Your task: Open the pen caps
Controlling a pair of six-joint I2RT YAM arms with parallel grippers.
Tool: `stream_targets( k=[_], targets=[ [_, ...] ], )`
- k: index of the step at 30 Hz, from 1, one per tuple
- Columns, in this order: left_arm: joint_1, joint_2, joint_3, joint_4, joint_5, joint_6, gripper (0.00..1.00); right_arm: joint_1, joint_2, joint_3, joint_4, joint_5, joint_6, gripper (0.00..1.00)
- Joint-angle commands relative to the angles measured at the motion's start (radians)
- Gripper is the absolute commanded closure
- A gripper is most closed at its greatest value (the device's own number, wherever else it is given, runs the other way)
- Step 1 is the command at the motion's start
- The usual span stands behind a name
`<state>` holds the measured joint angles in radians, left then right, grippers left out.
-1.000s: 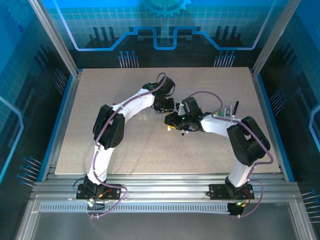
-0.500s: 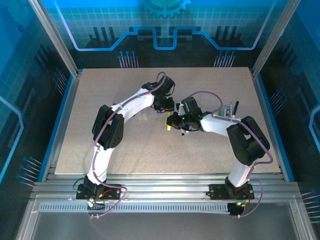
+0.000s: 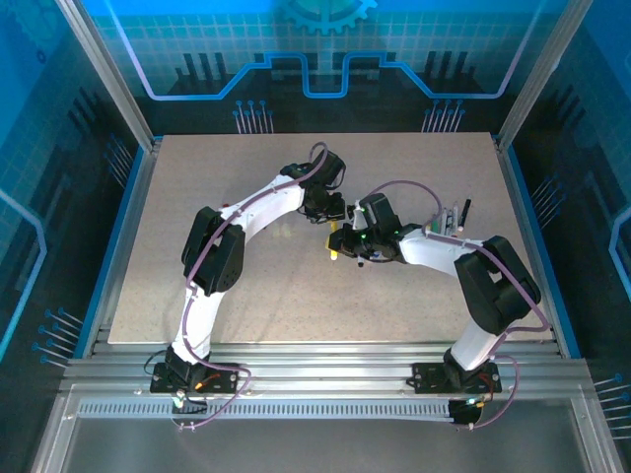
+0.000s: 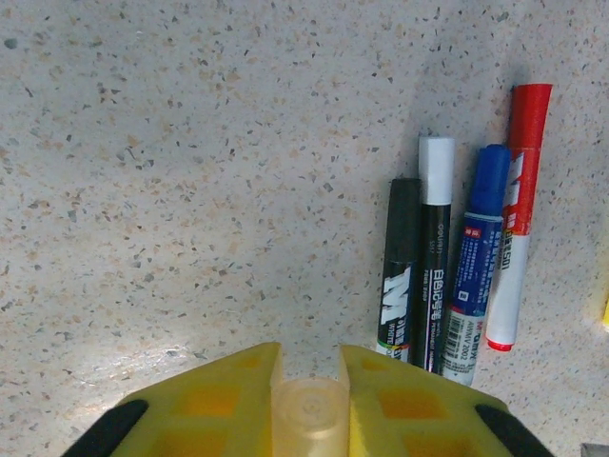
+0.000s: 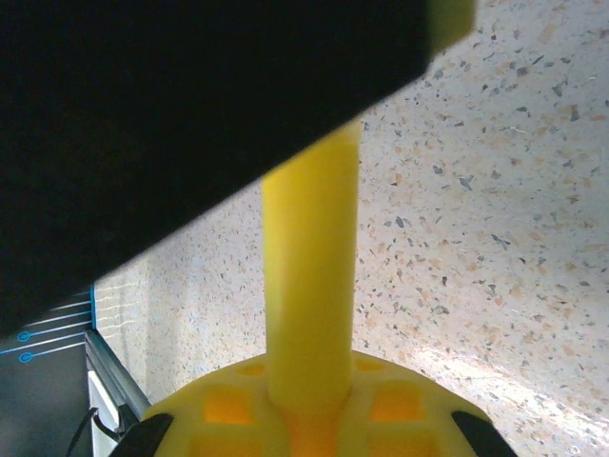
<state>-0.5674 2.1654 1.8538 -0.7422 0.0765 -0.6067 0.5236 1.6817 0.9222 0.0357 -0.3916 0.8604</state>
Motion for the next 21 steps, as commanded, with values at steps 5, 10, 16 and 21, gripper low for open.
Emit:
stream_targets(
  k=[5,10,16,21],
  targets=[
    [0.012,0.005,0.014,-0.007,0.005,-0.019,1.0,0.018,-0.054,-0.014,-0.037,-0.01,-0.042,1.0],
    [0.02,0.021,0.028,-0.013,-0.019,-0.026,1.0,0.023,-0.078,-0.033,-0.061,-0.032,-0.056,1.0],
    [0.044,0.081,0.109,-0.061,-0.057,-0.023,1.0,0.057,-0.155,-0.086,-0.163,-0.09,-0.124,1.0],
    [0.066,0.113,0.171,-0.073,-0.057,-0.022,1.0,0.081,-0.262,-0.166,-0.264,-0.095,-0.131,1.0]
  ],
)
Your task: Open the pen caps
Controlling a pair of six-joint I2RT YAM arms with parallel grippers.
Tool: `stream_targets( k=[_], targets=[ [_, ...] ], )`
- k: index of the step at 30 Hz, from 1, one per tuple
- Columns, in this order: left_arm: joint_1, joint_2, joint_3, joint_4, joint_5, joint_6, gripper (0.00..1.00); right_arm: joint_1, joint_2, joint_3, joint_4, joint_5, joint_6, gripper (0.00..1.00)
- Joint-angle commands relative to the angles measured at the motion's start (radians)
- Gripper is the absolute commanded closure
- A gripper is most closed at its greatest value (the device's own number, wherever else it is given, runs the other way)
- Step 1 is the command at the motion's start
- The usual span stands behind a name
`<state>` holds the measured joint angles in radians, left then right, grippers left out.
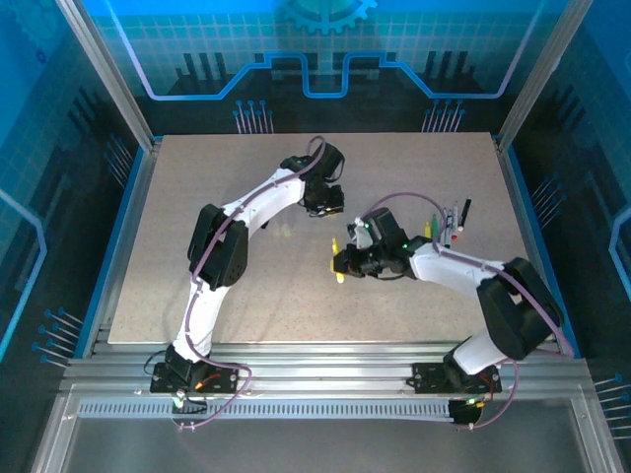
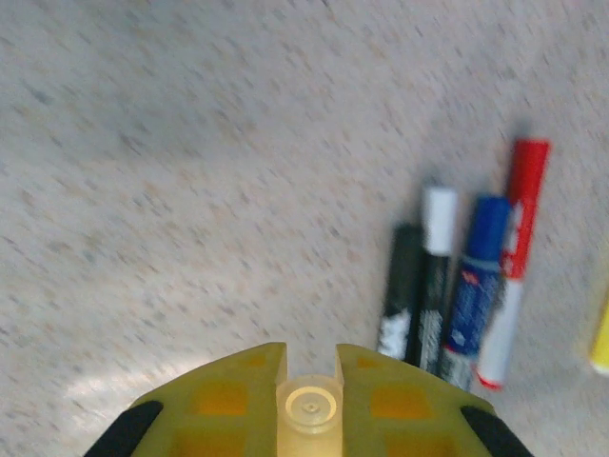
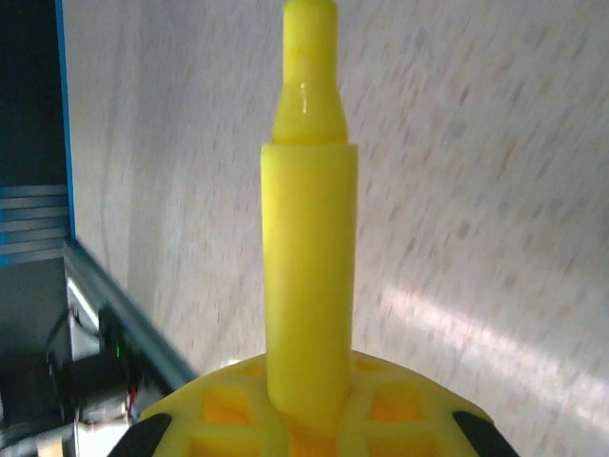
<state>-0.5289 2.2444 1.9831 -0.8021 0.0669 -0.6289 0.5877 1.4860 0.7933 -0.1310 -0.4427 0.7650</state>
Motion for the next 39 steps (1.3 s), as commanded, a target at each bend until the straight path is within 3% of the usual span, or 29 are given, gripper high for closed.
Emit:
stream_targets(
  k=[1,8,21,26,39],
  targets=[
    [0.029,0.039,0.051,-0.015,-0.048,0.002,1.0,0.017,-0.092,-0.055,-0.108,-0.037,-0.032,1.0],
    [0.03,0.05,0.052,-0.038,-0.075,0.024,1.0,-0.012,-0.181,-0.061,-0.23,0.106,-0.072,1.0],
    [0.029,0.002,-0.117,-0.081,-0.224,0.087,1.0,-0.146,-0.084,0.11,-0.396,0.368,-0.187,1.0],
    [0.03,0.011,-0.14,-0.092,-0.255,0.096,1.0,-0.197,-0.053,0.139,-0.402,0.39,-0.217,1.0],
    [0.034,0.046,-0.15,-0.111,-0.282,0.104,0.78,-0.313,0.014,0.121,-0.367,0.435,-0.232,1.0]
  ],
)
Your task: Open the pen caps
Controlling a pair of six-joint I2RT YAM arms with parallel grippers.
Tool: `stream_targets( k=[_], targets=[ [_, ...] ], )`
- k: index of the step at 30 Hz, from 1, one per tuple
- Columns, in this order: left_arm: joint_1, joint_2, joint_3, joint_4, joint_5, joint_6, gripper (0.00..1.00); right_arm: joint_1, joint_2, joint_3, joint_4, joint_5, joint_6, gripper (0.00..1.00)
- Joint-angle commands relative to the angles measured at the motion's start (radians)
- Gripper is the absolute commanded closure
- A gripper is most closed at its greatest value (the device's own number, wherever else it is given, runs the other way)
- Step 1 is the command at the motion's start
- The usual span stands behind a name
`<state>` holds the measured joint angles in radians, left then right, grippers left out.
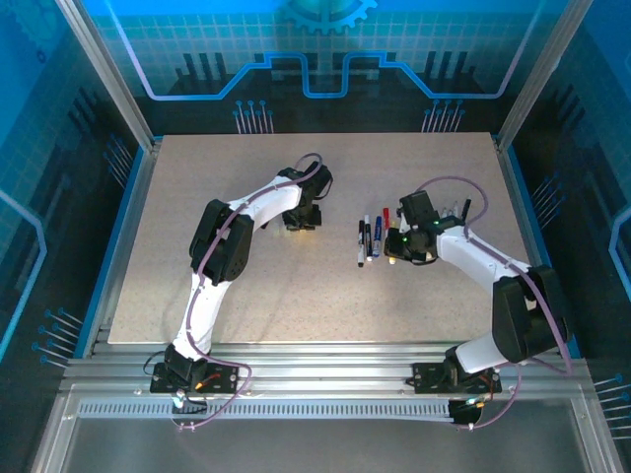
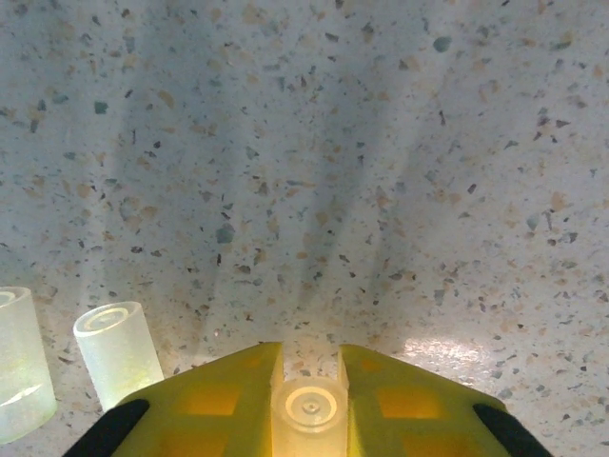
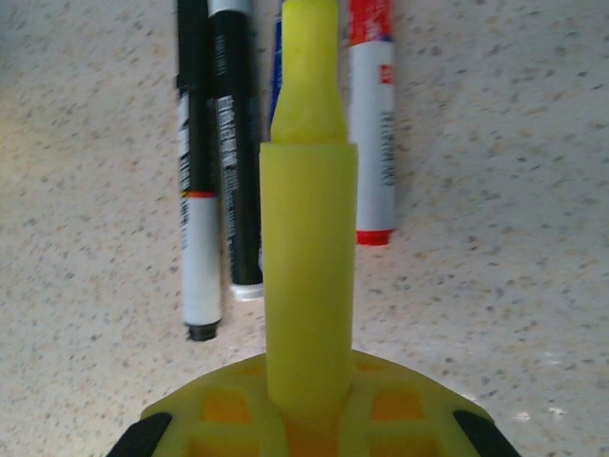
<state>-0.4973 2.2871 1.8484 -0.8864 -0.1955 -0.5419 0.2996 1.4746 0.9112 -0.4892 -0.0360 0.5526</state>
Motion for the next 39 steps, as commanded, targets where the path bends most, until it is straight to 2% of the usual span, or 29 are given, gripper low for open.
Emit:
stream_targets(
  k=[1,11,20,28,31,39],
  targets=[
    [0.002,0.006,-0.014,-0.028,-0.019,0.017,0.76,-0.032,0.036,0.007,-0.012,0.037,-0.023,1.0],
    [0.007,-0.012,-0.027,-0.022,-0.031,0.02,0.6,-0.07,0.197,0.117,-0.114,0.124,-0.042,1.0],
    [0.007,-0.065,-0.024,-0.019,-0.034,0.025,0.58,-0.069,0.333,0.249,-0.261,0.36,-0.034,0.95],
    [0.006,-0.11,-0.001,-0.031,-0.033,0.028,0.58,-0.07,0.39,0.283,-0.313,0.471,-0.012,0.78],
    [0.006,-0.121,0.012,-0.043,-0.032,0.028,0.59,-0.07,0.391,0.293,-0.336,0.502,0.0,0.66],
    [-0.018,-0.157,0.024,-0.042,-0.024,0.026,0.59,-0.068,0.346,0.293,-0.344,0.508,0.007,0.64]
  ],
)
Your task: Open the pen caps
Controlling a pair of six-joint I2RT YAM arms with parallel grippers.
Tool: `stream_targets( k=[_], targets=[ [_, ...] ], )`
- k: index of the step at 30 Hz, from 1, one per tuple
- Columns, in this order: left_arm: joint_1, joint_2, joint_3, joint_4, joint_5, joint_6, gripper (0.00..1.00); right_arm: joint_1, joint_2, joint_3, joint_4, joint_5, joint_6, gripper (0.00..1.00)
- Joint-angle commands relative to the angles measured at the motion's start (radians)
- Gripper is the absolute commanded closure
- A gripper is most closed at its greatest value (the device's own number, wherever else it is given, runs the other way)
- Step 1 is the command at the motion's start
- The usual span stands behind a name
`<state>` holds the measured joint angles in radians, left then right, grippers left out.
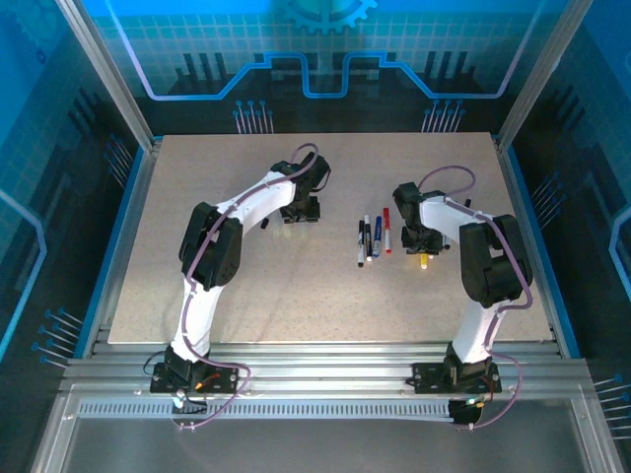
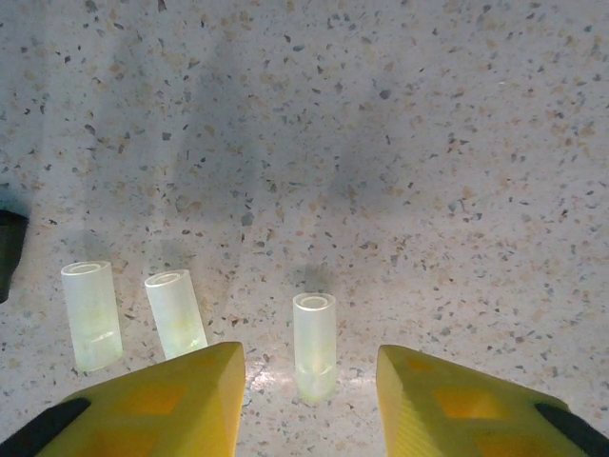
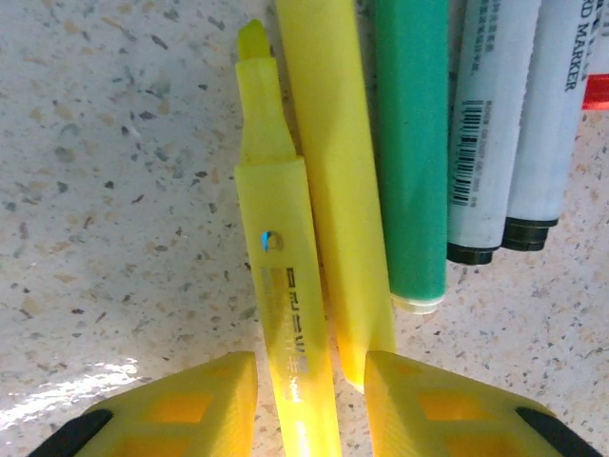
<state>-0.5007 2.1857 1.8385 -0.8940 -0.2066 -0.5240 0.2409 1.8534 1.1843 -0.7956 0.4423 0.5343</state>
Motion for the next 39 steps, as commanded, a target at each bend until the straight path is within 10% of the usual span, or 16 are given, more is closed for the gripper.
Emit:
stream_targets(
  k=[1,18,39],
  targets=[
    [-0.02,-0.058,0.04,-0.034,-0.007,0.008,0.59,-0.008,-0.046,0.02,-0.04,0.026,0.026,0.64],
    [-0.141,0.045,0.211,-0.013,0.117,0.01,0.58,0.025,-0.498,-0.277,0.316,-0.429,0.081,0.57],
    [-0.227,0.291,0.456,-0.12,0.113,0.035,0.58,0.029,-0.505,-0.331,0.316,-0.449,0.11,0.57]
  ],
)
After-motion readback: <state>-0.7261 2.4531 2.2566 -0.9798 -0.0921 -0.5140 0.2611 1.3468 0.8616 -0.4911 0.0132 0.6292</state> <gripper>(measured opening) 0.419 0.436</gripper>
